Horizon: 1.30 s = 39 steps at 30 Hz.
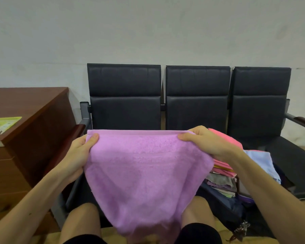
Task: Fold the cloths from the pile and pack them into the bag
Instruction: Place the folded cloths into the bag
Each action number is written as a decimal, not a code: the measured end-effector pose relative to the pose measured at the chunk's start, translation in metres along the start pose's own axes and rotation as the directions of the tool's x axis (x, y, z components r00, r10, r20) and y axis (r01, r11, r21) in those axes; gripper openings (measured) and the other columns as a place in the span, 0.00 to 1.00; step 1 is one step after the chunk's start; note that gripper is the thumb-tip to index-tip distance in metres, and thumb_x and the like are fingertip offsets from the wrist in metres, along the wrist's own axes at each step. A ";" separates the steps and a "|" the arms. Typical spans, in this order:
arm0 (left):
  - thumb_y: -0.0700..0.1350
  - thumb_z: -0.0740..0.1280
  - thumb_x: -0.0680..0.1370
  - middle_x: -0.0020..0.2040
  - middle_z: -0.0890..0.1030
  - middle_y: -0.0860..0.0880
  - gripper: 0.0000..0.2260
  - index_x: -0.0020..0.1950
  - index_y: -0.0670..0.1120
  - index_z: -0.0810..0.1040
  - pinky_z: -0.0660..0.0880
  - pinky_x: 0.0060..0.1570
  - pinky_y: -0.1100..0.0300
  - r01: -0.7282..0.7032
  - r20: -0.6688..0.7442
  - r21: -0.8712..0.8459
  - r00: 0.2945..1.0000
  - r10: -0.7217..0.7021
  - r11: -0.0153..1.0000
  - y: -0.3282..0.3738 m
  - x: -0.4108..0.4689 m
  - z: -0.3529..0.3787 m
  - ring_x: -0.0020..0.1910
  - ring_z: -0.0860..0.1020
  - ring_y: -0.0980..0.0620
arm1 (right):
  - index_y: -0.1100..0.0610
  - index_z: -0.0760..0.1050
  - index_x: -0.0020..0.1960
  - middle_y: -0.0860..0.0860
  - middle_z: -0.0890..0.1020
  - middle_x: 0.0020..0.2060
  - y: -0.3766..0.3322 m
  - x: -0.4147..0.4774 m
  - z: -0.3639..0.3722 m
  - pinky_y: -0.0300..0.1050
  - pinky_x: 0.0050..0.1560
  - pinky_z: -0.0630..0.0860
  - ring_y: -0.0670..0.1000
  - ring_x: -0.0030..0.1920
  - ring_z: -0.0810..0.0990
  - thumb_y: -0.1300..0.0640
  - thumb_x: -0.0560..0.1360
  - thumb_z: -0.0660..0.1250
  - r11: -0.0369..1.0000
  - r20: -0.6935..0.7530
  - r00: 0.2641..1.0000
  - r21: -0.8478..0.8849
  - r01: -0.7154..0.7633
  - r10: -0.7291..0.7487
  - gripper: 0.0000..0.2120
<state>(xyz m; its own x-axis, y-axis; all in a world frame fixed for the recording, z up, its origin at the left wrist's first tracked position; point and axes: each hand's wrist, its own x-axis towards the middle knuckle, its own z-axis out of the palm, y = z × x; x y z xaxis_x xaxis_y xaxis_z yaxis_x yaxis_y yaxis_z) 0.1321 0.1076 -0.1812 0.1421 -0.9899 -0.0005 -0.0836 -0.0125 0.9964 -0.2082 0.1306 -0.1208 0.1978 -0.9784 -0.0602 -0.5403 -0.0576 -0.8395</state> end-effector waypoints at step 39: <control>0.50 0.64 0.80 0.45 0.86 0.51 0.12 0.54 0.47 0.85 0.81 0.49 0.57 -0.441 0.325 0.094 0.861 0.391 0.893 0.013 -0.024 0.088 0.48 0.84 0.53 | 0.63 0.80 0.54 0.59 0.84 0.48 -0.019 0.036 0.100 0.47 0.48 0.83 0.56 0.50 0.84 0.59 0.79 0.66 0.808 -0.240 0.955 0.590 0.002 0.173 0.08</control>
<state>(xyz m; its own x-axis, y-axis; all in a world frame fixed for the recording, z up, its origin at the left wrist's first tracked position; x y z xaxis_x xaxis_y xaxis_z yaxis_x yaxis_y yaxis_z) 0.0412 0.1191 -0.1760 -0.2310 -0.9032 0.3617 -0.2297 0.4118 0.8818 -0.1089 0.1162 -0.1616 -0.1011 -0.9922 -0.0731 0.0465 0.0687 -0.9966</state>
